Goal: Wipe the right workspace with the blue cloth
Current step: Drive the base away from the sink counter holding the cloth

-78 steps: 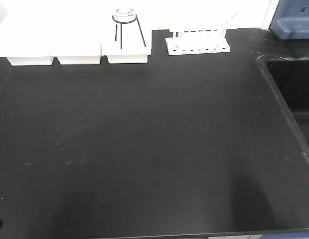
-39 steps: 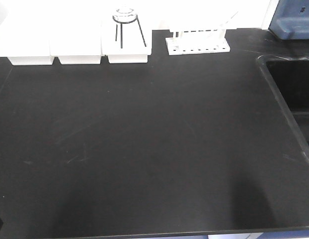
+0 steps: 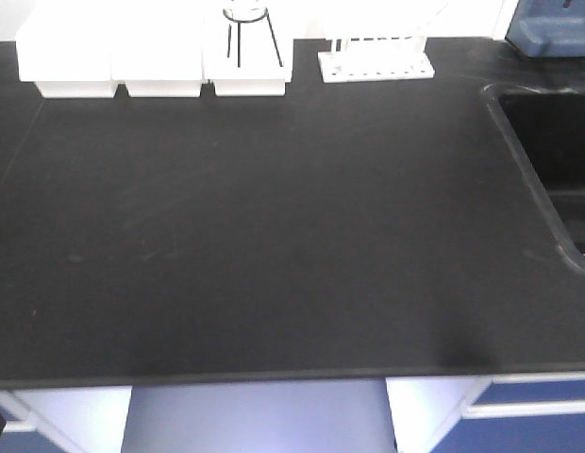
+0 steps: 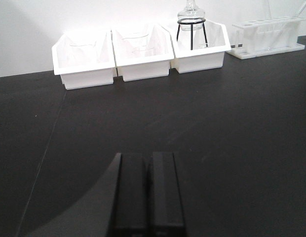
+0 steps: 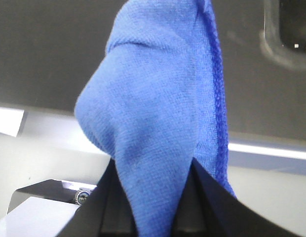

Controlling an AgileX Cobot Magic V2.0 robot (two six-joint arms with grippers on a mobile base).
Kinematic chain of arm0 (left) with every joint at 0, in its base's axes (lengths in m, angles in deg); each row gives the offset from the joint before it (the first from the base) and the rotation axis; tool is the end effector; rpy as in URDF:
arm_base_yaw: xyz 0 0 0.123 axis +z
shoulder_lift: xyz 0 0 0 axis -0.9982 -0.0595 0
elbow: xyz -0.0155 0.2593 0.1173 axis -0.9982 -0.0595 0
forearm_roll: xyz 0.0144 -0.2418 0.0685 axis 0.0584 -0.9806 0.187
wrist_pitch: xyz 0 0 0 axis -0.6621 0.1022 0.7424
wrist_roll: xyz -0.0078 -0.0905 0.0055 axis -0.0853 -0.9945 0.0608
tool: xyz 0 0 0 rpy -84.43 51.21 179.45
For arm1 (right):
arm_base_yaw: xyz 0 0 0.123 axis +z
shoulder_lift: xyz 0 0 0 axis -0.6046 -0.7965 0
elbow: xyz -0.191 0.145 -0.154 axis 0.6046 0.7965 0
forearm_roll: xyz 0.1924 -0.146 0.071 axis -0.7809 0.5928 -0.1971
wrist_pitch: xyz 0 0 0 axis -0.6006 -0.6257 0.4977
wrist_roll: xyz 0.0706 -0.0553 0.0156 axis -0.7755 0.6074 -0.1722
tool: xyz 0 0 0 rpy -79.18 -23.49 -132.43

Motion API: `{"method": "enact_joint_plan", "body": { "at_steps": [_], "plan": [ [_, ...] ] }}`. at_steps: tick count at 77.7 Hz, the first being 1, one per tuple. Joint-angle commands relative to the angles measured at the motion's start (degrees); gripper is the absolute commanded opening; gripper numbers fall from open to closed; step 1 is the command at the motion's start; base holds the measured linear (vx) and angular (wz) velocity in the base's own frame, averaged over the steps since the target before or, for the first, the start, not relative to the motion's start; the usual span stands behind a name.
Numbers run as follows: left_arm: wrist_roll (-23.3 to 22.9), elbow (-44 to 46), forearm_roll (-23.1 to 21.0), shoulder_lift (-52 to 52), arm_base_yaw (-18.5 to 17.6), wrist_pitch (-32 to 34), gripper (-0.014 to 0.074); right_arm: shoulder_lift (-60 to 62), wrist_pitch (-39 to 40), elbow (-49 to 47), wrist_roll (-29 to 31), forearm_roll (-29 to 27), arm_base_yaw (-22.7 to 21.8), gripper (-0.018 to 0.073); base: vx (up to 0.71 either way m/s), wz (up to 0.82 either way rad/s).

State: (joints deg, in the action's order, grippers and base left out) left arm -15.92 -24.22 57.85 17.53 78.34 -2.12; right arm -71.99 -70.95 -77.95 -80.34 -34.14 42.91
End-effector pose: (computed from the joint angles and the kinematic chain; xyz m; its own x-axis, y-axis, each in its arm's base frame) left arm 0.0552 -0.0049 0.1823 -0.1489 0.0570 -0.9872 0.1149 0.9926 0.0400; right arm 0.0631 0.0119 0.3244 -0.8124 -0.1179 -0.5711 -0.1634 0.9861 0.0289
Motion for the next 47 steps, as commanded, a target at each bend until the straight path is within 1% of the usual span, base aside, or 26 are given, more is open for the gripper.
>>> {"method": "enact_joint_plan", "body": {
  "at_steps": [1,11,21,47],
  "plan": [
    [-0.09,1.48,-0.08,-0.02,-0.39,4.72,-0.0006,-0.29,-0.46,-1.54,0.16,0.18,-0.26,-0.0004,-0.24,0.00],
    [-0.09,1.48,-0.08,-0.02,-0.39,4.72,-0.0006,-0.29,-0.40,-1.54,0.16,0.30,-0.26,-0.0004,-0.24,-0.07],
    [-0.09,1.48,-0.08,-0.02,-0.39,4.72,-0.0006,-0.29,-0.46,-1.54,0.21,0.24,-0.26,-0.0004,-0.25,-0.24],
    [-0.09,1.48,-0.08,-0.02,-0.39,4.72,-0.0006,-0.29,-0.46,-1.54,0.21,0.24,-0.26,-0.0004,-0.28,-0.41]
  ]
}}
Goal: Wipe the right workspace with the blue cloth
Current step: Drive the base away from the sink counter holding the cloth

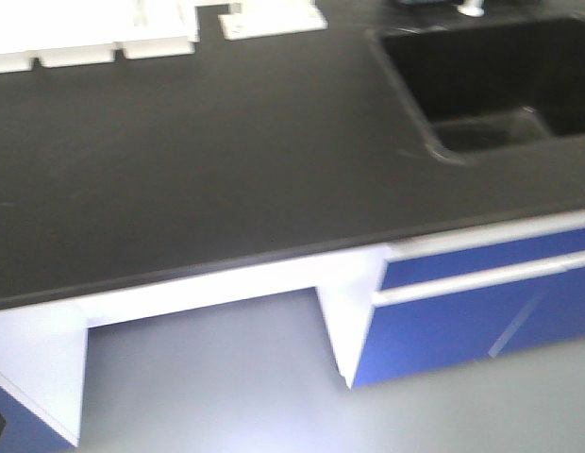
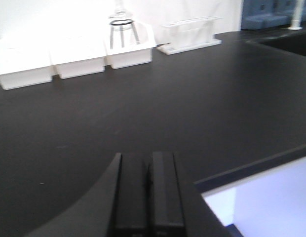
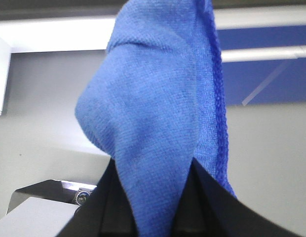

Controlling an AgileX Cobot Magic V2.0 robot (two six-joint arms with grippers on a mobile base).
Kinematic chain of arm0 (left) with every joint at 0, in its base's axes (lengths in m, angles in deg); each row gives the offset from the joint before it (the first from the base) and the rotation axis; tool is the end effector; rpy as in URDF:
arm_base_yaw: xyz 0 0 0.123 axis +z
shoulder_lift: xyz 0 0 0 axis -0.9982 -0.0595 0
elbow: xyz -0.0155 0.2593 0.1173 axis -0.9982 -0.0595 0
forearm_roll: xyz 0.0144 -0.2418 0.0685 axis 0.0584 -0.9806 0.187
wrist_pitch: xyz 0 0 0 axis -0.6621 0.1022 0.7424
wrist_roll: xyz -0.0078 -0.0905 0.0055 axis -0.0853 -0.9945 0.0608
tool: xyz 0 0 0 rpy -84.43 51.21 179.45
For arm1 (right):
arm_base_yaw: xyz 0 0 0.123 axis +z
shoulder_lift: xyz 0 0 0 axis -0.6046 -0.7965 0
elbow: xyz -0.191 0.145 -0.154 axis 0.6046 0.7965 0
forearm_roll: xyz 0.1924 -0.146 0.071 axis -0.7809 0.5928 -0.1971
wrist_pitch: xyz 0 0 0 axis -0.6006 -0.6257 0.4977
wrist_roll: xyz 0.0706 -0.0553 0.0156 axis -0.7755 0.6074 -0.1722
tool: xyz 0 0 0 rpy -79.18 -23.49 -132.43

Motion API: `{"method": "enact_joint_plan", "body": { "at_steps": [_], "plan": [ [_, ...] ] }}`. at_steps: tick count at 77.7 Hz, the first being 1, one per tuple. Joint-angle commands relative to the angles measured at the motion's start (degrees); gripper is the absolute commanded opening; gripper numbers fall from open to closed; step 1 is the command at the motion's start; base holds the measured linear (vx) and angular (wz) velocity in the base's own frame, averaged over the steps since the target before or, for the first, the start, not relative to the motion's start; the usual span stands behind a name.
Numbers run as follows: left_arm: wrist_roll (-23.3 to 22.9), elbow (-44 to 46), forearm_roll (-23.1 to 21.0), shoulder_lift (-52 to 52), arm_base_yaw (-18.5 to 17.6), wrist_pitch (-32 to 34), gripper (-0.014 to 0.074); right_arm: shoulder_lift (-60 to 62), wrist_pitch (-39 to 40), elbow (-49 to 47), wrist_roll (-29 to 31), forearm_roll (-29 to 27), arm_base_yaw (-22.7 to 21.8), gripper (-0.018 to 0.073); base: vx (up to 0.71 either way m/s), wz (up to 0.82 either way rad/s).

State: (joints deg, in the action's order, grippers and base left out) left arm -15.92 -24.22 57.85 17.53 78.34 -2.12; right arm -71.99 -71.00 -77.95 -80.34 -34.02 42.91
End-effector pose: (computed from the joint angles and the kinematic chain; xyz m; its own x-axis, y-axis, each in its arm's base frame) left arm 0.0552 -0.0049 0.1823 -0.1489 0.0570 -0.9872 0.1149 0.9926 0.0400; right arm 0.0630 0.0117 0.3244 -0.8129 -0.1186 -0.5703 -0.1628 0.9863 0.0269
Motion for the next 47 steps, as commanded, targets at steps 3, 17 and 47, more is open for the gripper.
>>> {"method": "enact_joint_plan", "body": {
  "at_steps": [3,17,47],
  "plan": [
    [-0.09,1.48,-0.08,-0.02,-0.39,4.72,-0.0006,-0.29,-0.47,-1.54,0.20,0.12,-0.26,-0.0004,-0.28,-0.46],
    [-0.09,1.48,-0.08,-0.02,-0.39,4.72,-0.0006,-0.29,-0.65,-1.54,0.20,0.12,-0.26,-0.0004,-0.28,-0.46],
    [-0.09,1.48,-0.08,-0.02,-0.39,4.72,-0.0006,-0.29,-0.84,-1.54,0.20,0.12,-0.26,-0.0004,-0.25,-0.49]
  ]
}}
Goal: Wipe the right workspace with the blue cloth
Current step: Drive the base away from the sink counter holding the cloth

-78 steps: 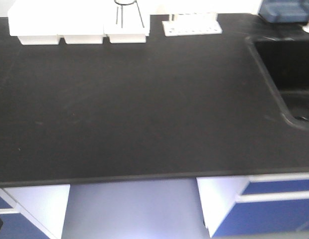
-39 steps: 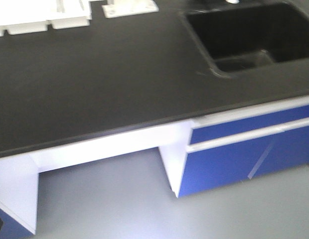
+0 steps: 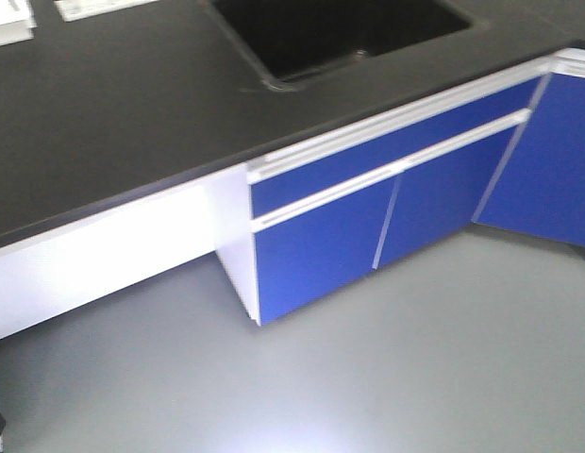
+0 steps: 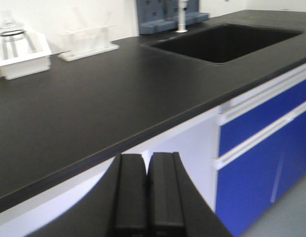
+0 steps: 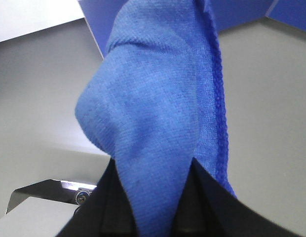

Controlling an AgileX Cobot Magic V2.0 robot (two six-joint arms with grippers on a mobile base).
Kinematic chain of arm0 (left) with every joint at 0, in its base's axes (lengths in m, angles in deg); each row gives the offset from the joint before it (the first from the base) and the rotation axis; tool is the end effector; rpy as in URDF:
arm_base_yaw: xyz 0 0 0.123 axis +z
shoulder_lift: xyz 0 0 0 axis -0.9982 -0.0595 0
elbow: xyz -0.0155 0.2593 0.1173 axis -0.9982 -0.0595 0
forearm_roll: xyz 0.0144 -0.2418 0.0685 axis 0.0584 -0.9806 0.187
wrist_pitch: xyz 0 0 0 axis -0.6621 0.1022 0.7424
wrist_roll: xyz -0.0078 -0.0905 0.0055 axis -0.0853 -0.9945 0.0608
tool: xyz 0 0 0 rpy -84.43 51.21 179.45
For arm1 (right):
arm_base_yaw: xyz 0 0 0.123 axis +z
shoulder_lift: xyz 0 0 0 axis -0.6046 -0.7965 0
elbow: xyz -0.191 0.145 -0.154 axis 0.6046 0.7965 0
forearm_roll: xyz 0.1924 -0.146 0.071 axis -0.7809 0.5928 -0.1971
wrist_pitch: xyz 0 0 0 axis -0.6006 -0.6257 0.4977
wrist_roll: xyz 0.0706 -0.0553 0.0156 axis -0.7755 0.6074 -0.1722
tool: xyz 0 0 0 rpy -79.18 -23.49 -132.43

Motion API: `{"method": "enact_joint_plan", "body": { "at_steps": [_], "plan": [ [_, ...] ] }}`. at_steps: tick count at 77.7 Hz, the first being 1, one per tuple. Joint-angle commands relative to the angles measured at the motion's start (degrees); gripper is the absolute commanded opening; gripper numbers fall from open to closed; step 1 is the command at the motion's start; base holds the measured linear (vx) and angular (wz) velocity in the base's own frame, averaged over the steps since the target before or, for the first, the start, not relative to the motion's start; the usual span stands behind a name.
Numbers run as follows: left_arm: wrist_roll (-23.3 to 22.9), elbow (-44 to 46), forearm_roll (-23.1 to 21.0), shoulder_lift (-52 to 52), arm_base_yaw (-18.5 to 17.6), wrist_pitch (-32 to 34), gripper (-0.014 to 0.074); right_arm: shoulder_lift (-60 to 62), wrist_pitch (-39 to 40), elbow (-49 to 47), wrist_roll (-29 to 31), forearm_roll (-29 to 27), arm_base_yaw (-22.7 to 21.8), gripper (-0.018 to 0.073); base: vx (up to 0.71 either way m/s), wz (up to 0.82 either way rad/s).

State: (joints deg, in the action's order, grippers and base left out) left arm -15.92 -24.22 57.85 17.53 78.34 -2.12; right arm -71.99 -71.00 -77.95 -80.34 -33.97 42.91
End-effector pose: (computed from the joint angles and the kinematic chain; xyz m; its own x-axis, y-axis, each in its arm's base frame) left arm 0.0552 -0.0049 0.1823 -0.1489 0.0570 -0.9872 0.1149 0.9926 0.0400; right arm 0.0630 0.0117 0.3244 -0.8128 -0.1188 -0.5702 -0.1625 0.9864 0.0261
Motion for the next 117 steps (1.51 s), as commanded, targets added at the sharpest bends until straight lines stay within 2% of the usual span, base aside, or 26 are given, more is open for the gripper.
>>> {"method": "enact_joint_plan", "body": {
  "at_steps": [1,117],
  "plan": [
    [-0.09,1.48,-0.08,-0.02,-0.39,4.72,-0.0006,-0.29,-0.84,-1.54,0.20,0.07,-0.26,-0.0004,-0.24,-0.55],
    [-0.09,1.48,-0.08,-0.02,-0.39,4.72,-0.0006,-0.29,-0.84,-1.54,0.20,0.07,-0.26,-0.0004,-0.17,-0.65]
  ]
}}
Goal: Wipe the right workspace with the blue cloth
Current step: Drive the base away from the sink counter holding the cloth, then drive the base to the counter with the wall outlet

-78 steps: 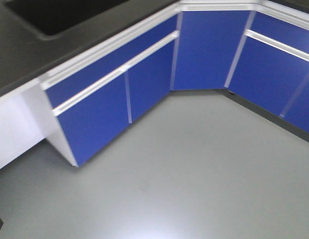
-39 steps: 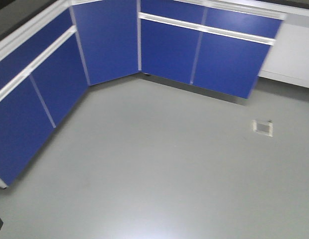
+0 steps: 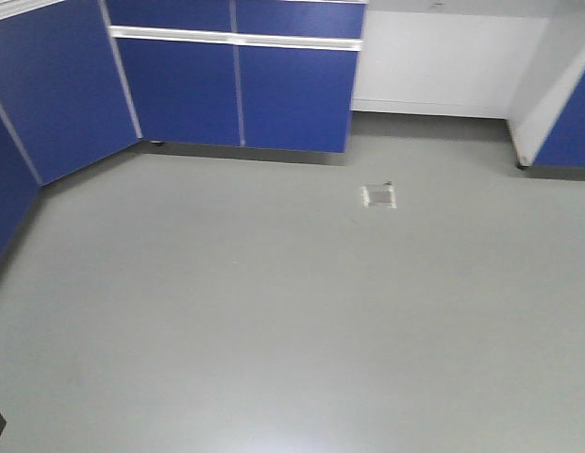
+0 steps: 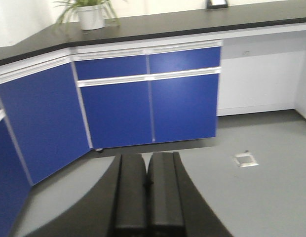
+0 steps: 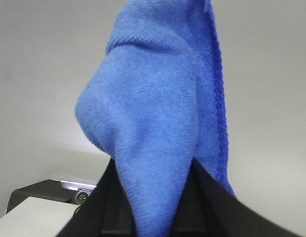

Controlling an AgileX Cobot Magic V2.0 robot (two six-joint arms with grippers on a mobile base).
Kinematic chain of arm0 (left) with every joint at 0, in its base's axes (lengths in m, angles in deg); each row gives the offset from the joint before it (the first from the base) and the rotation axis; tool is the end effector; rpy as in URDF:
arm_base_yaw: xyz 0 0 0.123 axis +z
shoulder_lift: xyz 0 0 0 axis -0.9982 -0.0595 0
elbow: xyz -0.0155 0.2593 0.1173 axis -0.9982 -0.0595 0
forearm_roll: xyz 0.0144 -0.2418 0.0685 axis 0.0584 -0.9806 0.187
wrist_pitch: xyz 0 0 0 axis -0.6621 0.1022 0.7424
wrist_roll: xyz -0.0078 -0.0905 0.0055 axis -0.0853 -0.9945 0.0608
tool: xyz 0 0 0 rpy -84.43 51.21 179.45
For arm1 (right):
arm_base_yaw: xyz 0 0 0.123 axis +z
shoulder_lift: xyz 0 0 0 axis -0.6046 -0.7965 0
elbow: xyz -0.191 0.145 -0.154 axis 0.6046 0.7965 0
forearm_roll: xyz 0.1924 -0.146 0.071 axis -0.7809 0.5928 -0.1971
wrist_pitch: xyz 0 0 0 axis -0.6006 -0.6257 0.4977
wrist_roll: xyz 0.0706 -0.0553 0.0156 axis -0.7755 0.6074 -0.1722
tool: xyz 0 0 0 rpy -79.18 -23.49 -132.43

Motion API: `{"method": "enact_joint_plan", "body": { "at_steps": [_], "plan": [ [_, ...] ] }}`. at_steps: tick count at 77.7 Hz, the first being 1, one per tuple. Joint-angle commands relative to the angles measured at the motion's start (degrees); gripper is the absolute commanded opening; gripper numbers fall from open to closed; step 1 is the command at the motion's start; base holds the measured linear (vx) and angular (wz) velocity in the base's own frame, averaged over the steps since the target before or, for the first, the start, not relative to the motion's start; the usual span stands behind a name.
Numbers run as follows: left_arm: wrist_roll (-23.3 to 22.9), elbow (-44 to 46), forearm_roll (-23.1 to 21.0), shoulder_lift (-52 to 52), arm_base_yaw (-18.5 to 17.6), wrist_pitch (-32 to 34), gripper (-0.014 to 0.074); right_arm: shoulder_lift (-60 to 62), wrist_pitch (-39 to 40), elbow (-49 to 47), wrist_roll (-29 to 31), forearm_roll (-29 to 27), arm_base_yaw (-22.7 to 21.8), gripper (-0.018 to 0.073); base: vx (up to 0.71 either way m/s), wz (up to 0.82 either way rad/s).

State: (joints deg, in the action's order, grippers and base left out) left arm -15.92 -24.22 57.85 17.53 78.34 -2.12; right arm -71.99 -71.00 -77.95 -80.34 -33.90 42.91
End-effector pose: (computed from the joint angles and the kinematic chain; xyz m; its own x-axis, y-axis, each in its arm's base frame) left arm 0.0552 -0.0049 0.1823 -0.1489 0.0570 -0.9872 0.1149 0.9926 0.0400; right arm 0.0631 0.0116 0.3244 -0.8128 -0.1192 -0.5702 -0.1622 0.9864 0.0249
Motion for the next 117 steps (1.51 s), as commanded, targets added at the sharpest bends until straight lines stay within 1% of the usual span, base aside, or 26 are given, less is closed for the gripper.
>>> {"method": "enact_joint_plan", "body": {
  "at_steps": [1,32,67,89,117],
  "plan": [
    [-0.09,1.48,-0.08,-0.02,-0.39,4.72,-0.0006,-0.29,-0.84,-1.54,0.20,0.00,-0.26,-0.0004,-0.05,-0.48],
    [-0.09,1.48,-0.08,-0.02,-0.39,4.72,-0.0006,-0.29,-0.89,-1.54,0.20,0.00,-0.26,-0.0004,0.03,-0.55],
    [-0.09,1.48,-0.08,-0.02,-0.39,4.72,-0.0006,-0.29,-1.07,-1.54,0.20,-0.24,-0.26,-0.0004,0.20,-0.58],
    [-0.09,1.48,-0.08,-0.02,-0.39,4.72,-0.0006,-0.29,-1.07,-1.54,0.20,-0.24,-0.26,-0.0004,0.30,-0.27],
    [-0.09,1.48,-0.08,-0.02,-0.39,4.72,-0.0006,-0.29,-1.07,-1.54,0.20,-0.24,-0.26,-0.0004,0.37,-0.06]
  ]
}}
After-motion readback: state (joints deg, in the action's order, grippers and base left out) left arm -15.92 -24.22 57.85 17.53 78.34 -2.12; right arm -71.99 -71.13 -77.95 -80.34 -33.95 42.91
